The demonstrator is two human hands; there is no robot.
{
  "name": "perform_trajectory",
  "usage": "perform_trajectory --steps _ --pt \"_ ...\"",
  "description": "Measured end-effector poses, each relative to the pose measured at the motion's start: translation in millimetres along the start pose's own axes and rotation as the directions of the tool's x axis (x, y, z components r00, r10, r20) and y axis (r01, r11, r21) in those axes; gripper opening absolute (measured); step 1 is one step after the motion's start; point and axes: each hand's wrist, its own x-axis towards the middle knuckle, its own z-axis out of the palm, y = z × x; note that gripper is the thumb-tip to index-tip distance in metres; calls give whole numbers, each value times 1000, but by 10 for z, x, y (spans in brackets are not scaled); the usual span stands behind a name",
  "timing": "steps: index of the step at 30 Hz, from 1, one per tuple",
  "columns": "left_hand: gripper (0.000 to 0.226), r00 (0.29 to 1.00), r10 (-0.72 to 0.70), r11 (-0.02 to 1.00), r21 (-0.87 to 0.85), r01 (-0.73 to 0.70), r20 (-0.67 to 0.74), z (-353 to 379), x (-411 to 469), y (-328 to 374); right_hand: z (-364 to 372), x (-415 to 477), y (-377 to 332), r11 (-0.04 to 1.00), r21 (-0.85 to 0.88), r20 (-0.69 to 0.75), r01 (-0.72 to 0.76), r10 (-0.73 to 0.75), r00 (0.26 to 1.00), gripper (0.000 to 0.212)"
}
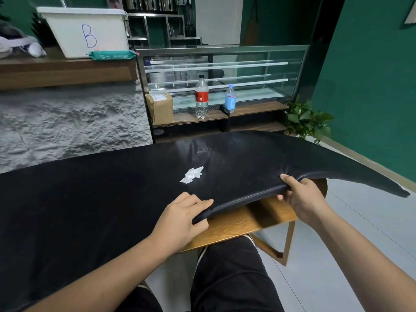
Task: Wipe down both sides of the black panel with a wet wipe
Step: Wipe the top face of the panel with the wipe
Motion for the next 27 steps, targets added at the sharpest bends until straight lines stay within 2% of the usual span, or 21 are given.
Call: perform_trajectory --steps 27 --pt "46 999 32 999 -27 -31 26 -312 -388 -159 294 -177 471 993 -18 127 -114 115 985 37"
